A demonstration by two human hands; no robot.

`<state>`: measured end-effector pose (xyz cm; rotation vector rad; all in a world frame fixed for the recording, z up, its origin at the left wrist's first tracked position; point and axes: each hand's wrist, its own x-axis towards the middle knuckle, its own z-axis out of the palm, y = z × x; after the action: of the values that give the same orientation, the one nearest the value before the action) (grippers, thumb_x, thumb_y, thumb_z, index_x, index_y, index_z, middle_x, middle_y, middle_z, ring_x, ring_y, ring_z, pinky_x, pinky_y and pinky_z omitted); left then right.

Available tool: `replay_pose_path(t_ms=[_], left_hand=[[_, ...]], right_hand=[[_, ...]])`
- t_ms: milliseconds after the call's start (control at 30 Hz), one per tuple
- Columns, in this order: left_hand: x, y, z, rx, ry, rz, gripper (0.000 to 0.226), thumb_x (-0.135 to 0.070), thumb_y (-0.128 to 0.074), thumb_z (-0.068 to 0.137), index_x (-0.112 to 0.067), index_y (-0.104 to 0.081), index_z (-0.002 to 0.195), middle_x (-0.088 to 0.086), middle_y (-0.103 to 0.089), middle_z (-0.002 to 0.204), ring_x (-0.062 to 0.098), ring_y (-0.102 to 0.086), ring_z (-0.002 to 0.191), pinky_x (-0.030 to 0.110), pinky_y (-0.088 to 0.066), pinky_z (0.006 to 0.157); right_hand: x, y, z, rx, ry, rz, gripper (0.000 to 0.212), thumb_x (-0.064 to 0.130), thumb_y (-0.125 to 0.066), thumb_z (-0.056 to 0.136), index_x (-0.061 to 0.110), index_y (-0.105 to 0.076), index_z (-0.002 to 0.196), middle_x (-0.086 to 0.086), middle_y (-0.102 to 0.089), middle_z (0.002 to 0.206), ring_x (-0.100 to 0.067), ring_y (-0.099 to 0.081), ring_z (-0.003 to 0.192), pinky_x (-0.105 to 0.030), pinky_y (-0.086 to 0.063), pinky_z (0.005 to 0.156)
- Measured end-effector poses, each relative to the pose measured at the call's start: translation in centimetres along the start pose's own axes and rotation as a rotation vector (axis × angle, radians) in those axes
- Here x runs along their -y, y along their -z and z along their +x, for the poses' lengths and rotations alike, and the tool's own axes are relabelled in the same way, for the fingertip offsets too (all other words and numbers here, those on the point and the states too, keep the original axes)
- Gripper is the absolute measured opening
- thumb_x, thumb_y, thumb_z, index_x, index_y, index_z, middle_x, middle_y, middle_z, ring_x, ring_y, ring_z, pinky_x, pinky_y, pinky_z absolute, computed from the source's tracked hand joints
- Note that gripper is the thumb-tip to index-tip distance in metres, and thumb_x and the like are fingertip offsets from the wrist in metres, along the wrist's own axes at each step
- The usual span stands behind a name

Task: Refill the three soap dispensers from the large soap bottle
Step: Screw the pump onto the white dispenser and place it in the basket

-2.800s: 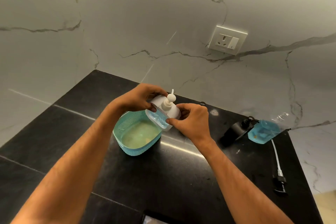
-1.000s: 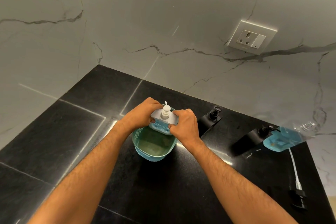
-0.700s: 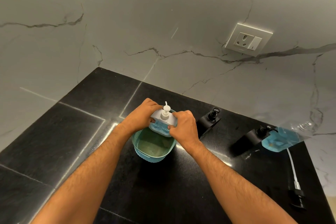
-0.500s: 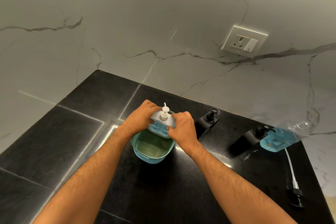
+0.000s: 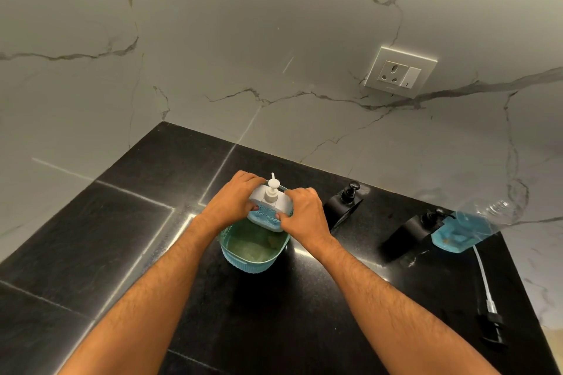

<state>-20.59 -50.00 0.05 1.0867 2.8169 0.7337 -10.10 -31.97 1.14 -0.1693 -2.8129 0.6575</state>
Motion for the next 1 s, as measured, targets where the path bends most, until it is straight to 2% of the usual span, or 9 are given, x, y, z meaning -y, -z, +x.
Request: replay_pose_path(t_ms=[133, 233, 367, 467, 600, 767, 1000], left_hand=[[-1.2, 0.7, -1.1, -0.089, 0.017, -0.014, 0.07, -0.021, -0.086, 0.084, -0.014, -0.054, 0.146, 0.004, -0.056, 0.143, 0.022, -0.045, 0.138, 0.045, -0.044, 0.113], [-2.5, 1.2, -2.1, -0.187, -0.011, -0.048, 0.07, -0.019, -0.087, 0.082, -0.011, -0.056, 0.144, 0.006, -0.059, 0.14, 0.024, -0.049, 0.134, 0.043, -0.044, 0.112], [-5.7, 1.8, -2.4, -0.282, -0.095, -0.075, 0.068, -0.017, -0.088, 0.08, -0.007, -0.059, 0.141, 0.008, -0.062, 0.135, 0.024, -0.054, 0.128, 0.034, -0.044, 0.11], [-8.8, 1.7, -2.0, -0.316, -0.139, -0.094, 0.067, -0.018, -0.087, 0.083, -0.008, -0.058, 0.142, 0.008, -0.062, 0.134, 0.022, -0.054, 0.127, 0.026, -0.039, 0.109], [-12.9, 0.3, -0.8, -0.305, -0.192, -0.132, 0.067, -0.022, -0.085, 0.085, -0.011, -0.056, 0.145, 0.006, -0.061, 0.137, 0.019, -0.052, 0.13, 0.023, -0.036, 0.111], [-16.2, -2.8, 1.1, -0.213, -0.193, -0.17, 0.066, -0.019, -0.083, 0.085, -0.007, -0.056, 0.145, 0.01, -0.059, 0.14, 0.024, -0.052, 0.134, 0.028, -0.037, 0.115], [-17.2, -7.5, 3.2, -0.135, 0.009, -0.184, 0.072, -0.025, -0.084, 0.083, -0.007, -0.052, 0.145, 0.01, -0.056, 0.143, 0.026, -0.049, 0.135, 0.034, -0.038, 0.115]], right_hand=[[-0.3, 1.0, -0.5, -0.069, 0.018, 0.027, 0.042, 0.034, -0.082, 0.075, 0.012, -0.071, 0.109, 0.0, -0.067, 0.1, -0.016, -0.053, 0.095, -0.031, -0.051, 0.083], [-0.8, 2.2, -1.0, -0.126, 0.042, 0.064, 0.04, 0.029, -0.082, 0.072, 0.008, -0.072, 0.105, -0.004, -0.069, 0.098, -0.022, -0.058, 0.093, -0.036, -0.053, 0.081], [-2.2, 3.9, -2.0, -0.168, 0.053, 0.088, 0.055, 0.026, -0.086, 0.074, 0.005, -0.07, 0.123, -0.009, -0.072, 0.114, -0.025, -0.062, 0.107, -0.029, -0.047, 0.092], [-3.7, 5.4, -3.0, -0.194, 0.047, 0.097, 0.059, 0.026, -0.087, 0.075, 0.005, -0.069, 0.127, -0.009, -0.071, 0.12, -0.024, -0.063, 0.113, -0.029, -0.045, 0.098], [-6.4, 7.8, -4.3, -0.235, 0.009, 0.098, 0.058, 0.027, -0.089, 0.073, 0.006, -0.07, 0.124, -0.008, -0.072, 0.119, -0.024, -0.064, 0.11, -0.029, -0.046, 0.099], [-10.1, 9.8, -5.6, -0.292, -0.063, 0.099, 0.055, 0.025, -0.092, 0.067, 0.01, -0.072, 0.117, -0.002, -0.073, 0.107, -0.02, -0.064, 0.096, -0.031, -0.054, 0.087], [-14.5, 9.3, -4.9, -0.171, -0.255, 0.129, 0.074, 0.03, -0.089, 0.075, 0.007, -0.059, 0.139, -0.006, -0.065, 0.127, -0.025, -0.063, 0.112, -0.043, -0.053, 0.1]])
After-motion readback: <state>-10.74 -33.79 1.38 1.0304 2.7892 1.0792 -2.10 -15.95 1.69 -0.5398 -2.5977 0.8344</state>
